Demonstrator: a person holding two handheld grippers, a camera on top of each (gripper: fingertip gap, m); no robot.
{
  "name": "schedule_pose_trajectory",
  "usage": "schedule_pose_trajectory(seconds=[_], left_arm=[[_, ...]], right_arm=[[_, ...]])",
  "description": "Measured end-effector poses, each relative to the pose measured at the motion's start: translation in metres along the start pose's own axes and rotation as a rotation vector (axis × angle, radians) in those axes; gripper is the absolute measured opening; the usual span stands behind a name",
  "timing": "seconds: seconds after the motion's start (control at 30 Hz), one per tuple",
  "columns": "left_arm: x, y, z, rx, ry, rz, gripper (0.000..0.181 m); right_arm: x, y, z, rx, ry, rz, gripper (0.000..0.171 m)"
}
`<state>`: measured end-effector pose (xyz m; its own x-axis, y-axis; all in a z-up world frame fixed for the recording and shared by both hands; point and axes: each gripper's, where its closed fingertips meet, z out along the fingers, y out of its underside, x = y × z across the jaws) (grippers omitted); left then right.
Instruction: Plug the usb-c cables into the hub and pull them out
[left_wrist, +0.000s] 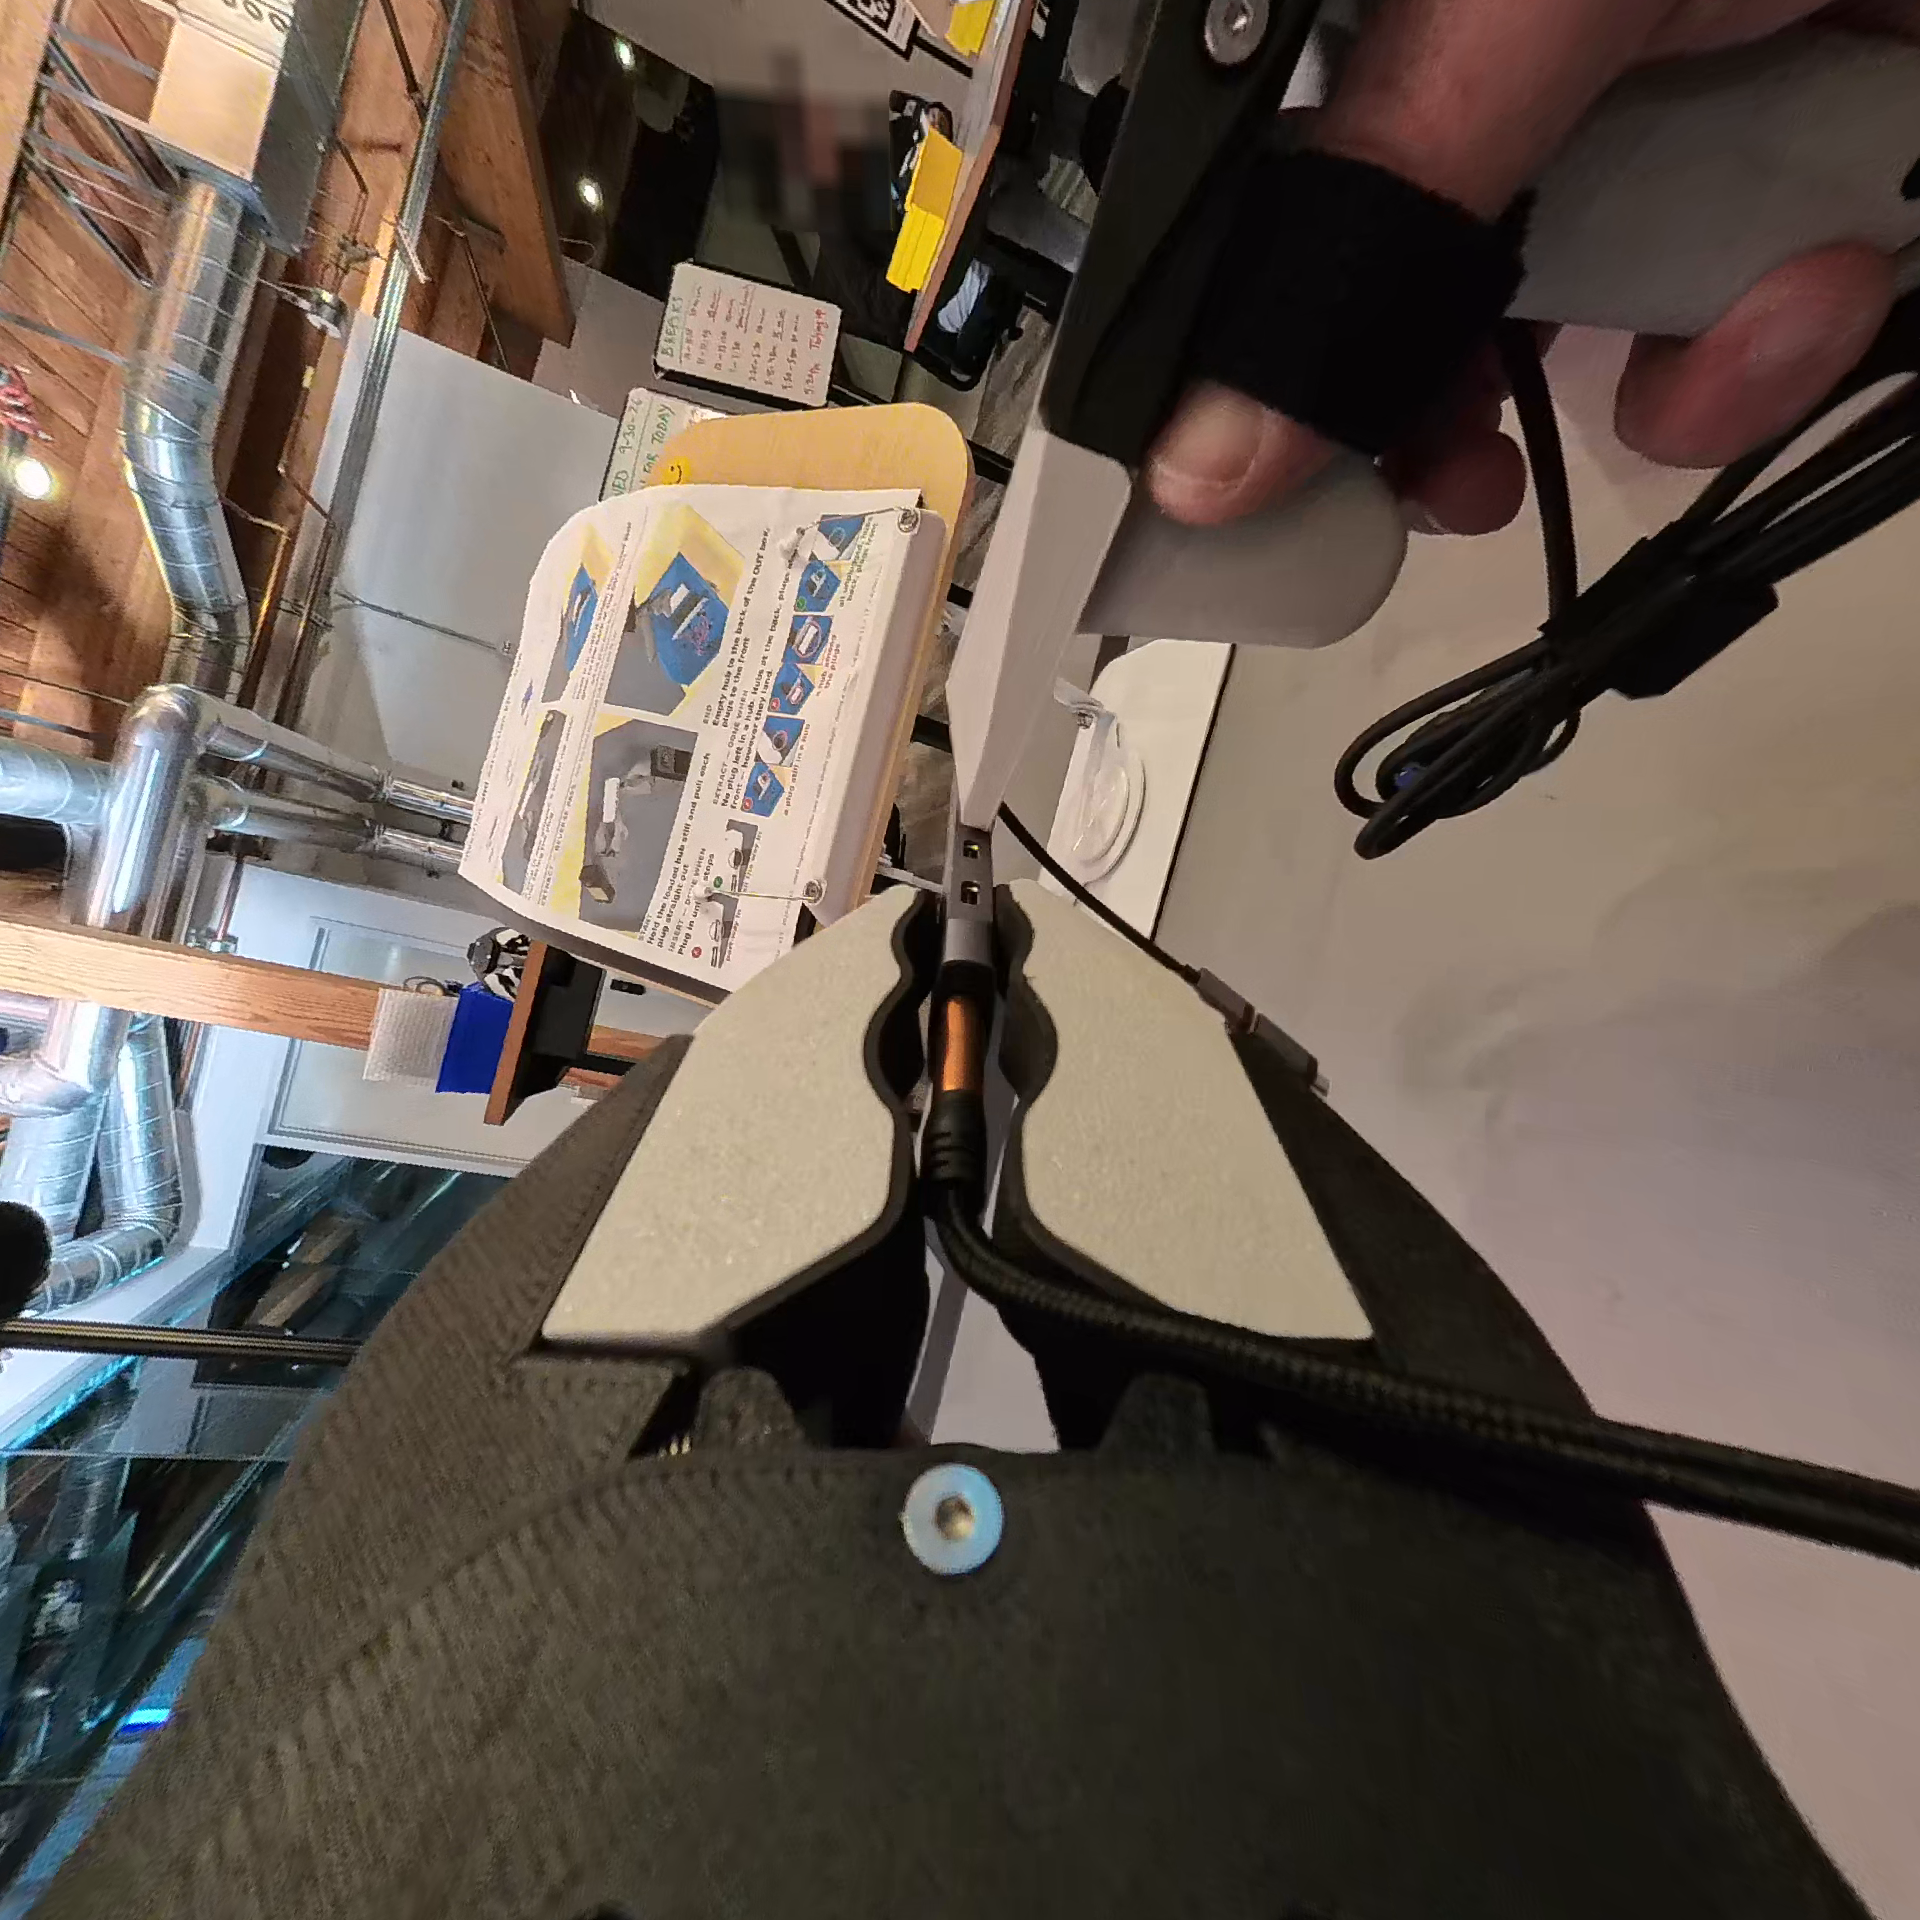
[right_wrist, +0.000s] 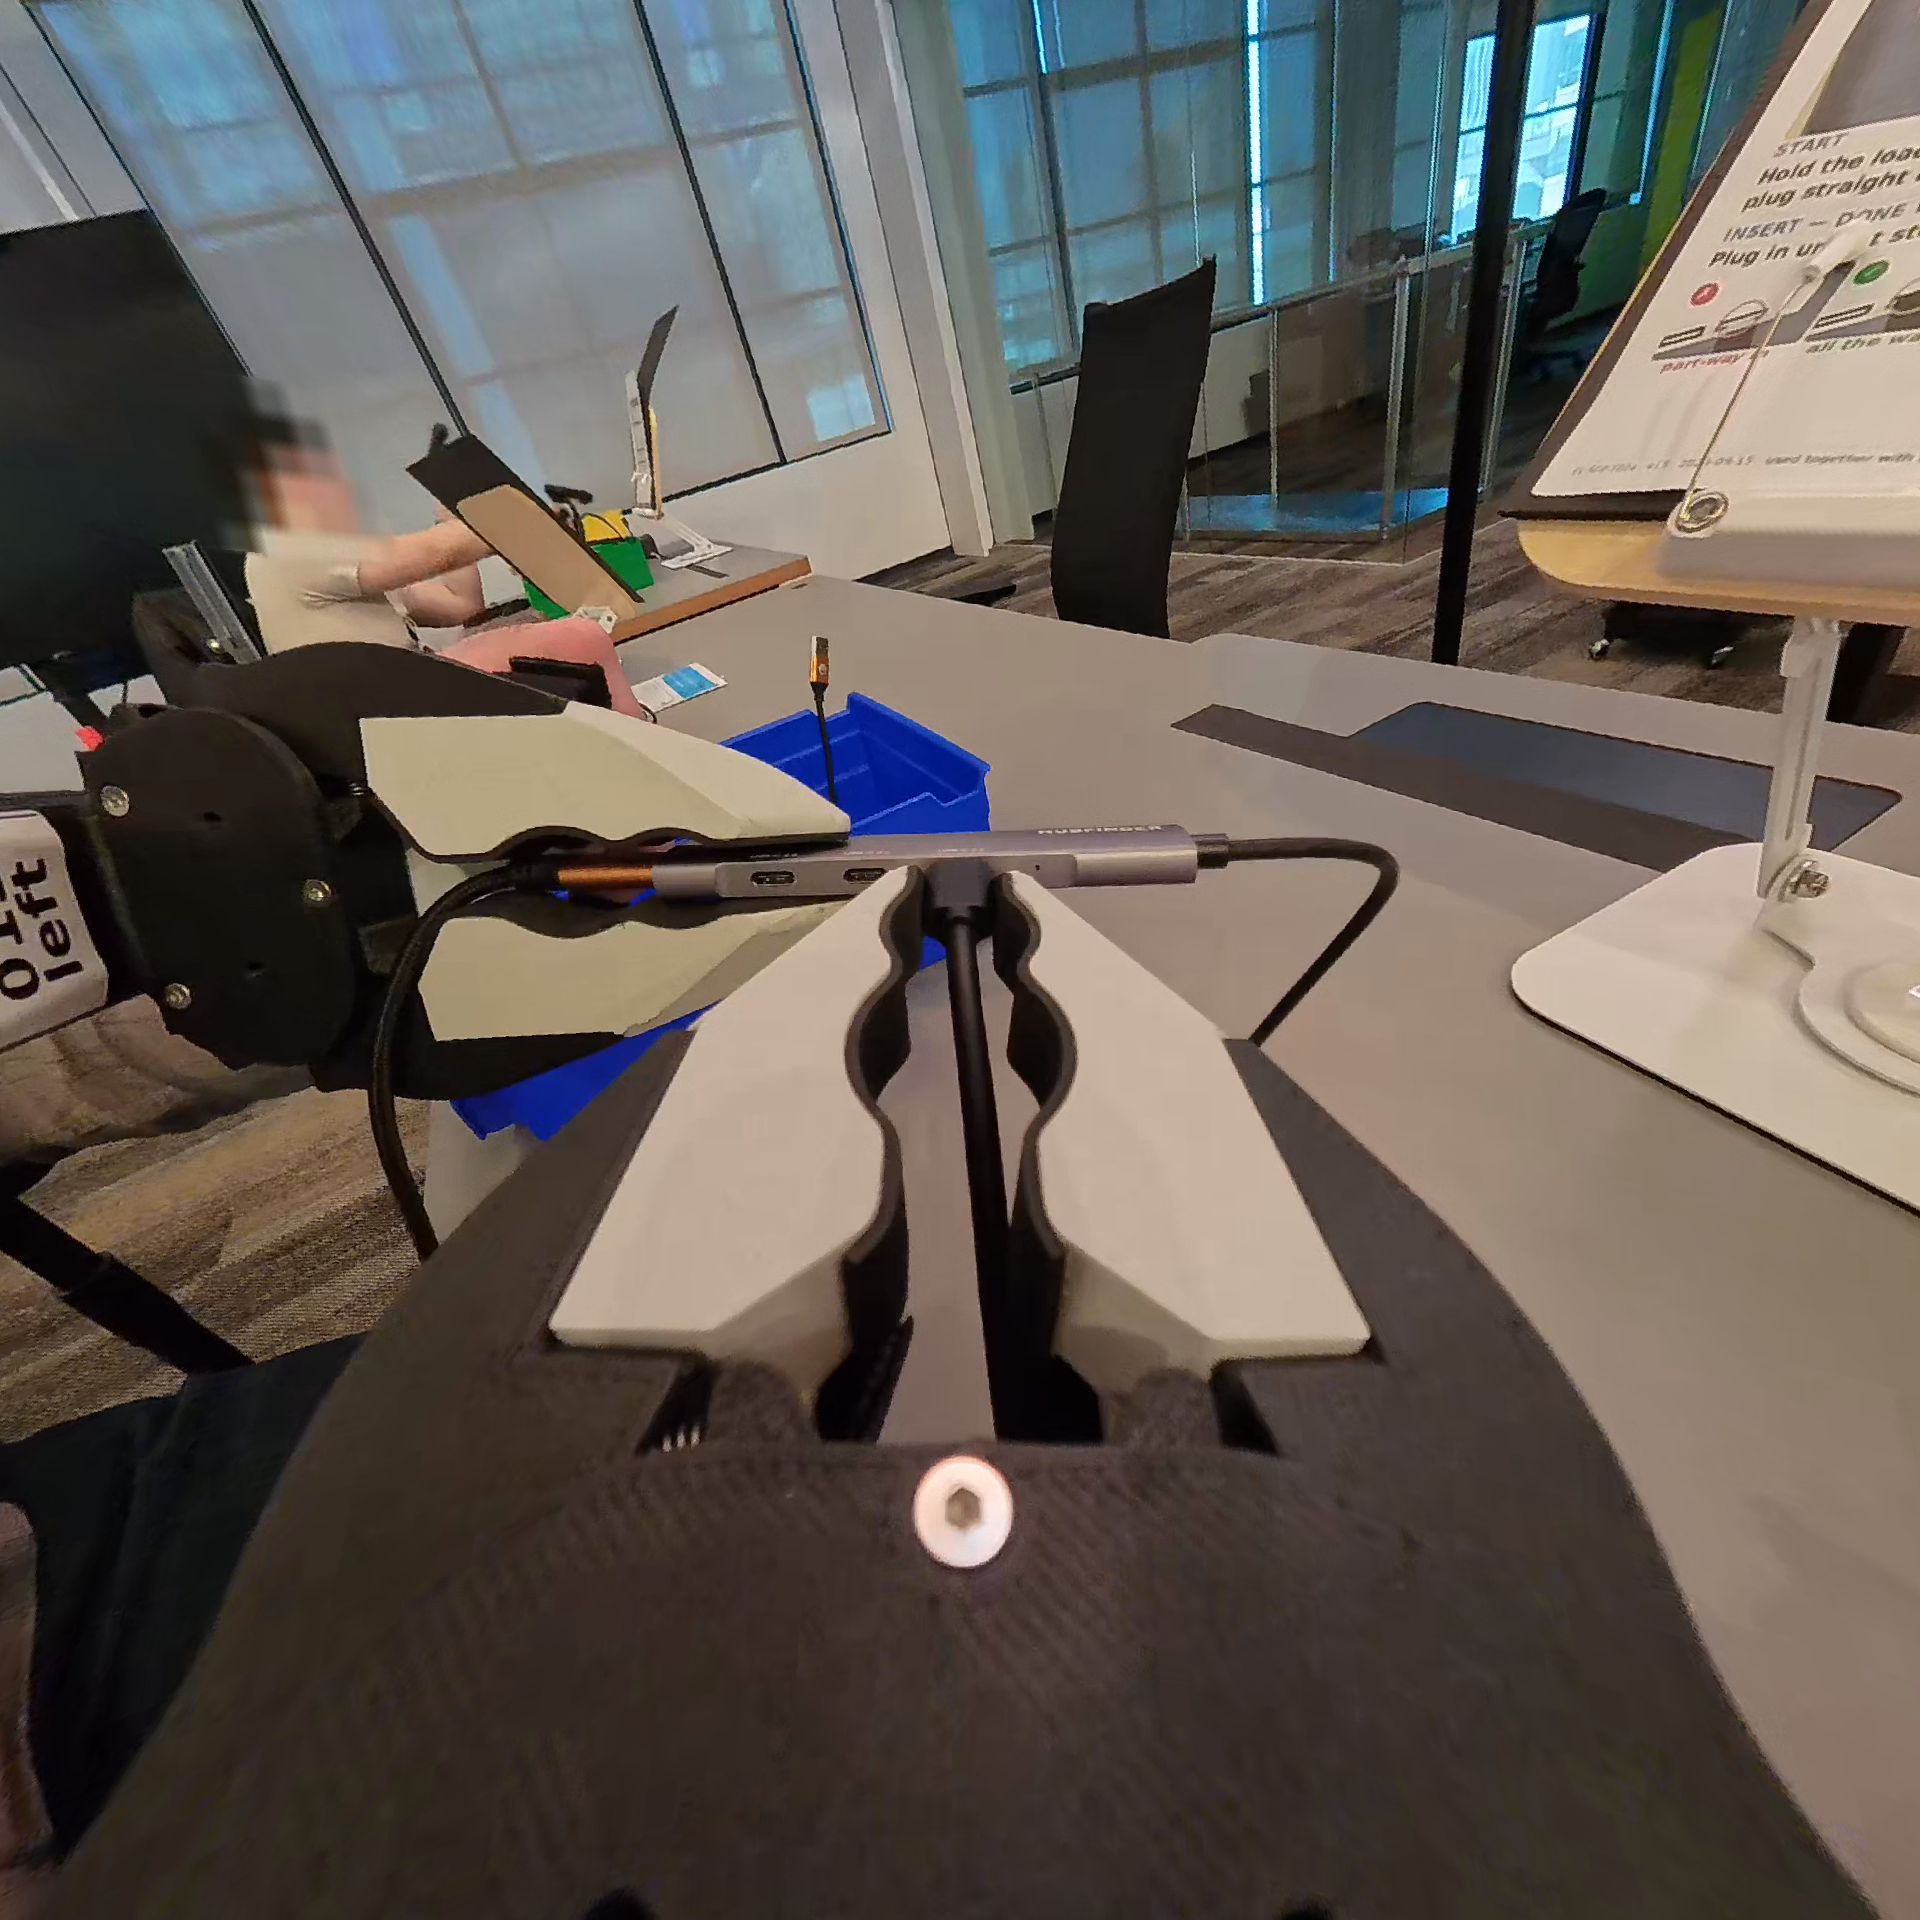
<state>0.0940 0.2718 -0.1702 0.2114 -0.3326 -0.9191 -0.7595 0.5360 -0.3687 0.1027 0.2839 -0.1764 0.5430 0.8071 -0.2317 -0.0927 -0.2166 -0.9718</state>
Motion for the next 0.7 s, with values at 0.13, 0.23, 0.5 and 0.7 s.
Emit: schedule_pose_trajectory(seconds=[0.13, 0.23, 0.5, 0.7], left_arm=[[-0.0003, -0.0013, -0.0009, 0.004, -0.004, 0.004, 0.009], [-0.001, -0.0013, -0.0005, 0.002, -0.008, 0.006, 0.01], [-0.0016, 0.0006, -0.0022, 0.01, -0.002, -0.029, 0.01], [0.0013, -0.0008, -0.0054, 0.034, 0.022, -0.032, 0.01]], right_arm=[[-0.0005, -0.0013, -0.0014, 0.004, 0.008, -0.015, 0.01], [0.0001, -0.002, -0.0015, 0.002, 0.037, -0.043, 0.01], [-0.0022, -0.0052, -0.003, -0.049, 0.08, -0.11, 0.01], [-0.0044, -0.0016, -0.0059, -0.069, -0.052, -0.011, 0.01]])
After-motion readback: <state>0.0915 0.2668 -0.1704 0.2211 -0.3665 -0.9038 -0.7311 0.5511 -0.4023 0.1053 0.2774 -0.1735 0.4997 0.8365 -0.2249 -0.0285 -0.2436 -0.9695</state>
